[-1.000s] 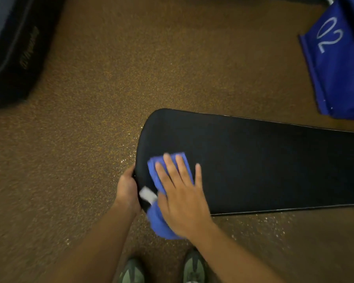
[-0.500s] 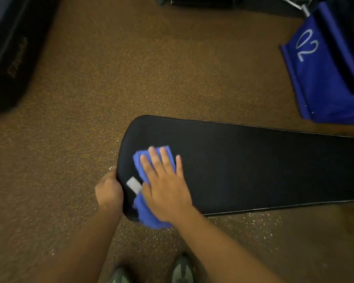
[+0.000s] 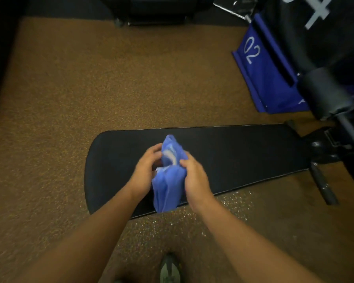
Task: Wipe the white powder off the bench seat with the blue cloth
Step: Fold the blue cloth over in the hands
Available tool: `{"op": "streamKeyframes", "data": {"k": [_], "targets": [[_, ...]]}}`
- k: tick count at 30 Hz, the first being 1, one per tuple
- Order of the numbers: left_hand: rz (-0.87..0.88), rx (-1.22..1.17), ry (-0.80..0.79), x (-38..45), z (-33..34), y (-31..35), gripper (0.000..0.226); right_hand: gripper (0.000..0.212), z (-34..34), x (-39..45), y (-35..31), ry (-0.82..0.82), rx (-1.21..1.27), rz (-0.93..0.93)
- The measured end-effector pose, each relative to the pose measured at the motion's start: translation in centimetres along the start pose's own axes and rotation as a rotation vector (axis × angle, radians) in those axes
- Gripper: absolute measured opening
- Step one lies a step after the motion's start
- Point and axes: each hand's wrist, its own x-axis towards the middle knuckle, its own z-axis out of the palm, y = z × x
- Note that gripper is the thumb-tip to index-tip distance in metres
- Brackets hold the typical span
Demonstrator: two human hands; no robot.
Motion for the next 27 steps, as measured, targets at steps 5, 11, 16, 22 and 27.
{"op": "streamKeyframes", "data": {"k": [5, 11, 16, 22, 27], "targets": [[-0.327, -0.108, -0.276, -0.8, 4.7, 2.7, 0.06, 0.033, -3.9, -1.3, -3.5, 0.158, 0.544, 0.12], [-0.341, 0.209, -0.473, -2.1, 10.6, 3.3, 0.024, 0.029, -10.7, -4.3, -5.7, 0.163, 0.735, 0.001], [-0.221, 0.423, -0.558, -2.2, 16.1, 1.8, 0.023, 0.048, -18.1, -6.2, -5.5, 0.428, 0.468, 0.085], [-0.209, 0.649, -0.863, -1.4, 23.1, -1.4, 0.052, 0.021, -27.1, -9.3, -4.6, 0.653, 0.27, 0.009], [-0.343, 0.71, -0.939, 0.2, 28.0, -2.9, 0.067, 0.012, -34.5, -11.4, -5.1, 0.809, 0.464, -0.002]]}}
